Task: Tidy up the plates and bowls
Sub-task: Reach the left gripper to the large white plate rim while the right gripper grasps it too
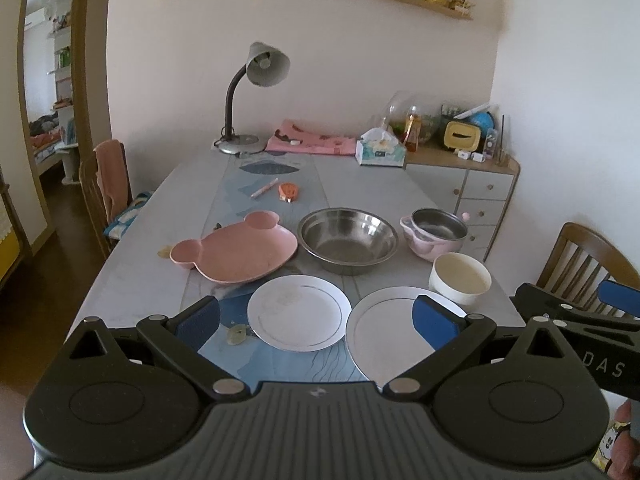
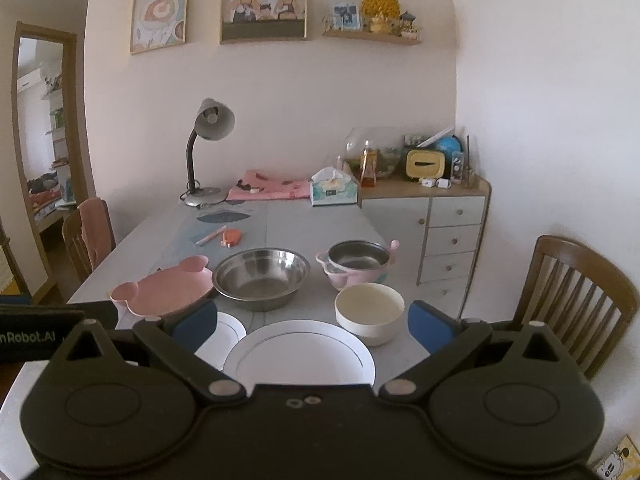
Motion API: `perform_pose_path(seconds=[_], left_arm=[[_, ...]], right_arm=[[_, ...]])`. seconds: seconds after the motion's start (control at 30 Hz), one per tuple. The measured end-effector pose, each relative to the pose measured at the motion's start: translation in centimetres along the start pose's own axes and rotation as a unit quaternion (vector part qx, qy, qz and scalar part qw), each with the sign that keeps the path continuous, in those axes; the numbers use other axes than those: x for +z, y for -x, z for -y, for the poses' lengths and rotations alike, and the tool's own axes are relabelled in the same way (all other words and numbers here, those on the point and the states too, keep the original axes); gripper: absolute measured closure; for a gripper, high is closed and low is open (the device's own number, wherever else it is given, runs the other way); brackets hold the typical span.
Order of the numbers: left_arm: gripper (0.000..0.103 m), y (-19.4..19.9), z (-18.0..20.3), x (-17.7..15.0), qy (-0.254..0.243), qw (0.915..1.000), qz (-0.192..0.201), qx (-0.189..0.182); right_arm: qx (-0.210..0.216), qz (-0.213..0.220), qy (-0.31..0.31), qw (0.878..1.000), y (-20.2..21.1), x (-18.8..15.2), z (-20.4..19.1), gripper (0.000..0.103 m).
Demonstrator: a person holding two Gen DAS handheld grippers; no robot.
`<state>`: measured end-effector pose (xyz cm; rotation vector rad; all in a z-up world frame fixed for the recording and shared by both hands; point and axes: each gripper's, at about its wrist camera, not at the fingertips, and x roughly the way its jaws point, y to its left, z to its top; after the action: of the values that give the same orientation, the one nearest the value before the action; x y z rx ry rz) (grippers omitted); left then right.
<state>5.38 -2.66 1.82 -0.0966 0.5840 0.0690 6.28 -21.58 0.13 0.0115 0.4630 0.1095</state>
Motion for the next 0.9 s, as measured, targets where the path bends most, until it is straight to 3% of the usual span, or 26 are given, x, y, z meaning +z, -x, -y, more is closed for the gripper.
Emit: perform_pose_path(seconds=[0.37,0.73,0.9], left_arm=[[0.0,-7.1,1.5,0.9,0.022,0.9975,-0.065,0.018],[0.001,-16.0,2.7,-1.3,0.033,0.9836,-0.175,0.028],[0.009,-19.2,3.0,-2.3,0.047,0.9748,-0.216,0.031]], right_arm=[[0.033,-0.08,0.0,0.996,-7.6,0.6,2.8,0.001],[0.031,-0.189,0.008,0.981,-16.7,-1.7,6.2,0.02],[0.035,-0.231,0.004,0.972,-19.7,-3.3,7.9,0.028]])
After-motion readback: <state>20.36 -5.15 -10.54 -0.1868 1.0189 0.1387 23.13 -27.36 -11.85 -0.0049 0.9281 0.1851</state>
